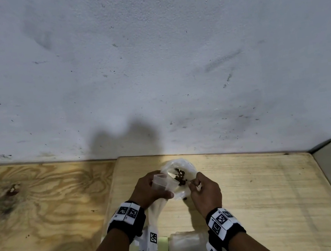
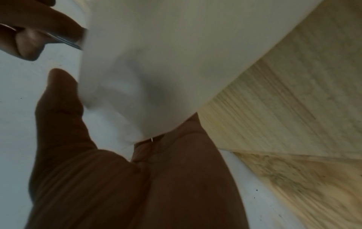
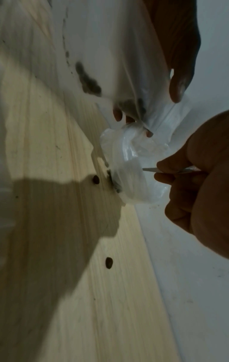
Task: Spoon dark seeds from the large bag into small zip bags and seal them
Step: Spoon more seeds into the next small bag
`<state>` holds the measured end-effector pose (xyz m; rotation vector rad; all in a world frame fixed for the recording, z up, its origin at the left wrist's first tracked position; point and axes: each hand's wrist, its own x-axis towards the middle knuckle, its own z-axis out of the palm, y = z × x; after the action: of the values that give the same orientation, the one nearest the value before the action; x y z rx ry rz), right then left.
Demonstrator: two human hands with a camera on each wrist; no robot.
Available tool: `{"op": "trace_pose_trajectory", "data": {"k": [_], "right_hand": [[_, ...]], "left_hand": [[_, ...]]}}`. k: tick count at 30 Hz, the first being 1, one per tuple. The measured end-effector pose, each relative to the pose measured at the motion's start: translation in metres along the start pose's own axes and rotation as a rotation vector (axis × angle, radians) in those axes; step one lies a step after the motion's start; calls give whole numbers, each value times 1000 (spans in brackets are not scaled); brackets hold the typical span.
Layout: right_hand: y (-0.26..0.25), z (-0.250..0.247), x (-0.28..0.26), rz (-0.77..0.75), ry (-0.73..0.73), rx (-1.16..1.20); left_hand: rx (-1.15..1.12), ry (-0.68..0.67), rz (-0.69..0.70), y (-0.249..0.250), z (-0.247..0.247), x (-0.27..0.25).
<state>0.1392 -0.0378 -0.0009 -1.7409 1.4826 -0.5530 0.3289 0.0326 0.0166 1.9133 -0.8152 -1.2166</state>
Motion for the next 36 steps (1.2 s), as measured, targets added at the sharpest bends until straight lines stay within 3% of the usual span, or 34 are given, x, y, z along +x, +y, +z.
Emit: {"op": "trace_pose_trajectory", "data": {"k": [12, 23, 31, 36], "right_hand": [[-6, -41, 19, 50, 124, 58], [11, -21, 30, 599, 107, 373], [21, -13, 43, 780, 98, 511], [20, -8, 49, 780, 124, 542]], "left_hand": [[-48, 84, 118, 6, 9, -6], [-70, 85, 115, -6, 16, -3], [-81, 77, 20, -1, 12, 0], [-189, 75, -44, -1, 11, 4]]}}
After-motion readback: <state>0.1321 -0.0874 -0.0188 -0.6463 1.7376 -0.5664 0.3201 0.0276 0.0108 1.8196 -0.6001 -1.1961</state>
